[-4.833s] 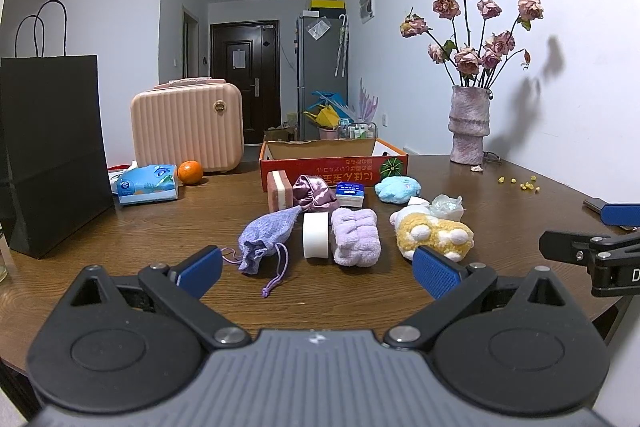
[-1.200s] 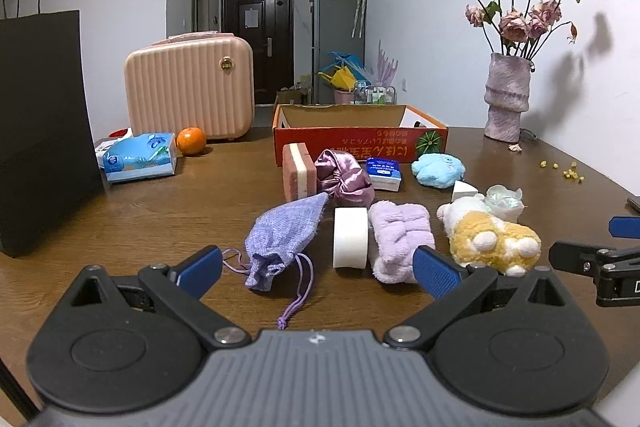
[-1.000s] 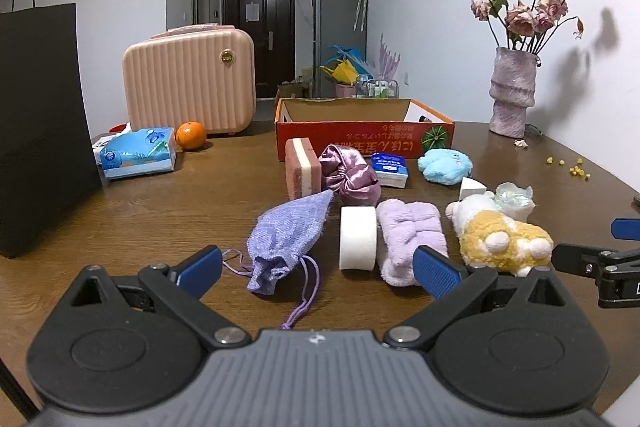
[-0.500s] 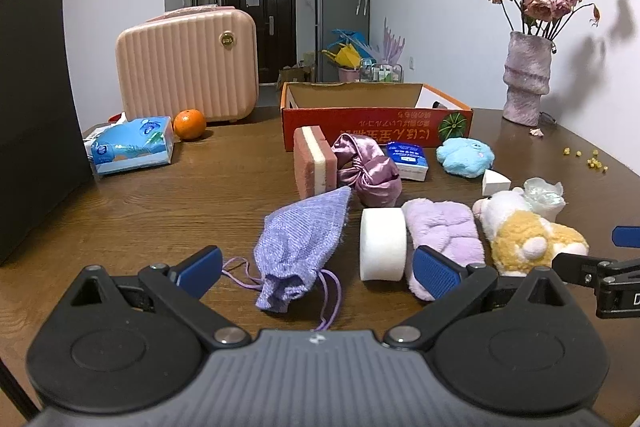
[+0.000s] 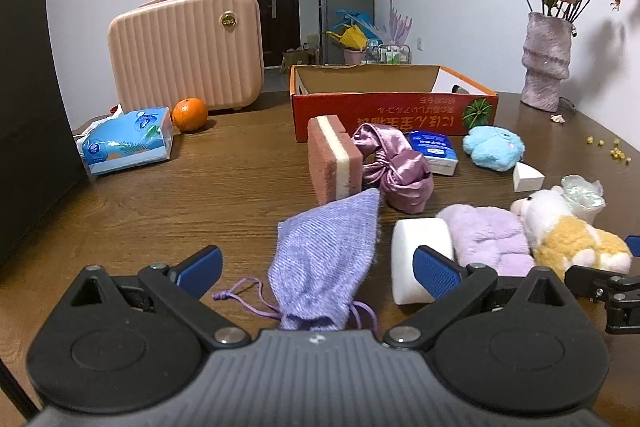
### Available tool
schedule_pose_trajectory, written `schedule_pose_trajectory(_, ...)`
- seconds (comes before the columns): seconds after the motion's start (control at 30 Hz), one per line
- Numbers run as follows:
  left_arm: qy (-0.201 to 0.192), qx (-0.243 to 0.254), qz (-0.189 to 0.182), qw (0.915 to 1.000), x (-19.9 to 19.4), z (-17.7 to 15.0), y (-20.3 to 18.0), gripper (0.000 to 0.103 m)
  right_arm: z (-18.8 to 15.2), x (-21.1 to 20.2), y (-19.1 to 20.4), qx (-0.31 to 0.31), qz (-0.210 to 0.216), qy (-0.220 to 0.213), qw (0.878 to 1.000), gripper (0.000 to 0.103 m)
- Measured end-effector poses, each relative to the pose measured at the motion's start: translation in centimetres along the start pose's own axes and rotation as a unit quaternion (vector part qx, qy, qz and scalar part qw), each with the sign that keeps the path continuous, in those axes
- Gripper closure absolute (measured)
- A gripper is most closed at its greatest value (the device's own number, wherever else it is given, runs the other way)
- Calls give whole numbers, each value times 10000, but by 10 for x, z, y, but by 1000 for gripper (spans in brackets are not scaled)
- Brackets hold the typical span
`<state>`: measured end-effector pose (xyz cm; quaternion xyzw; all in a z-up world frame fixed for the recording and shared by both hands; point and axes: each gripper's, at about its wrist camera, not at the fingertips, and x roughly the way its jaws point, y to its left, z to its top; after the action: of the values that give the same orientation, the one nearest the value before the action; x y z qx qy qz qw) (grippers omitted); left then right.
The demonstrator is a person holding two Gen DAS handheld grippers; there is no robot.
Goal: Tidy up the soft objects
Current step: 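Move left tool to the lavender pouch while right tool approaches the yellow plush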
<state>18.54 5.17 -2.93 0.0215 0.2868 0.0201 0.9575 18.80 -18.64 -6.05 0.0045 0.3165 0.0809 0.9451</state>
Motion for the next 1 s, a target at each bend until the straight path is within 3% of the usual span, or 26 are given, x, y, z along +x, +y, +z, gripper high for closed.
schedule_pose_trajectory(0.37, 238, 71, 109, 9996, 32, 8, 8, 0, 4, 22, -3, 108, -120, 91, 9998, 0)
schedule_pose_trajectory(1.0, 656, -145, -154, 9976, 66, 2, 16, 2, 4, 44, -13, 396, -6, 102, 9992, 0)
